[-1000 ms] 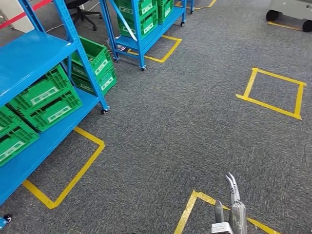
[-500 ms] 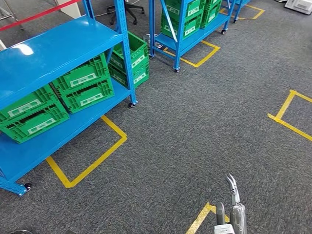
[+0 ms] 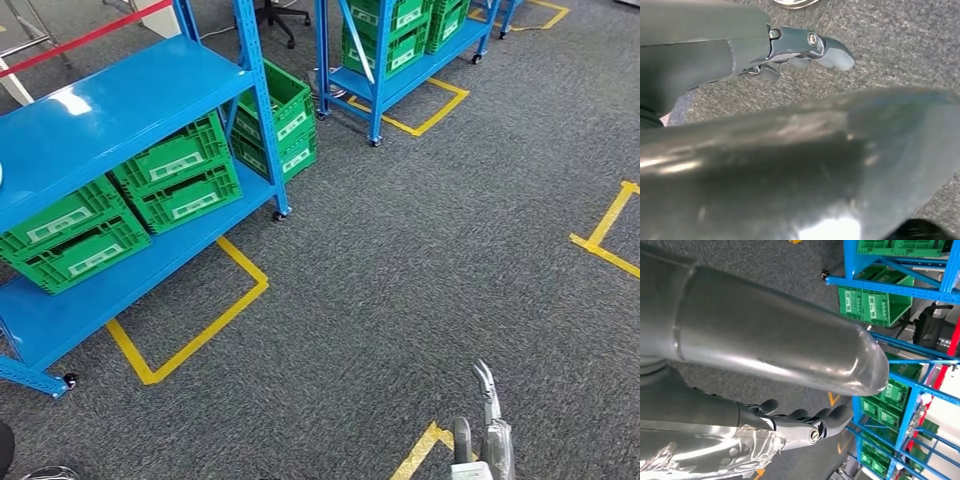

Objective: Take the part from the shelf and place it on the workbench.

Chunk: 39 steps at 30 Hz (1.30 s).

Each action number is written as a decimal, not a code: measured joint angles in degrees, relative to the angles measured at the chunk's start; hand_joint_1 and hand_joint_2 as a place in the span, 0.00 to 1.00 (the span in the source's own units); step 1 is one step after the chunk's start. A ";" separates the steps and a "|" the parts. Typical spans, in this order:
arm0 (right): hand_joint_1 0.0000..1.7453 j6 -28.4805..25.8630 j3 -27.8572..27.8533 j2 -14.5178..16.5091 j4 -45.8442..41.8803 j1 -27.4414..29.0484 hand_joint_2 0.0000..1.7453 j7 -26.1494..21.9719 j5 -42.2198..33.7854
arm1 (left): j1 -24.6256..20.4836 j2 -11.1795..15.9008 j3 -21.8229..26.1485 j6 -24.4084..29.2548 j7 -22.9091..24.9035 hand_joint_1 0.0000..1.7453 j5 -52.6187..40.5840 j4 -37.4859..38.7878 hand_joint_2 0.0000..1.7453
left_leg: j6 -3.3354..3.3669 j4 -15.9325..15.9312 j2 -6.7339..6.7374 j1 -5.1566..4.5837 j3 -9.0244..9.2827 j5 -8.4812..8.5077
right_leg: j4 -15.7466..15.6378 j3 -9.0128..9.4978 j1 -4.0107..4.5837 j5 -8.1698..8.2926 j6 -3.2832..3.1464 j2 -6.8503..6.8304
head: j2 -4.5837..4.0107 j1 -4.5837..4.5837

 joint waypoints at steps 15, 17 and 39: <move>0.00 5.15 -5.69 1.32 -3.26 3.36 0.00 -1.01 -1.98 | -0.64 0.52 0.54 -0.61 -0.54 0.00 -0.80 0.10 0.00 | 3.31 -16.69 0.30 -0.01 9.58 5.41 | 16.95 -8.63 0.27 -7.61 2.87 -0.01 | 0.00 1.03; 0.00 5.18 -6.42 1.66 -3.25 3.43 0.00 -0.76 -1.77 | -0.57 0.51 0.74 -0.56 -0.55 0.00 -0.75 0.10 0.00 | 3.16 -16.69 0.05 -0.03 10.87 4.53 | 13.42 -8.50 0.28 -3.32 2.63 0.00 | 0.00 1.07; 0.00 23.28 -25.12 13.70 3.35 0.86 0.00 -3.18 3.17 | 0.16 0.93 5.01 -1.87 -2.11 0.00 -1.03 0.22 0.00 | 1.88 -15.73 0.45 -0.02 7.61 5.92 | 0.77 1.60 0.26 -2.58 2.24 0.33 | 0.00 0.86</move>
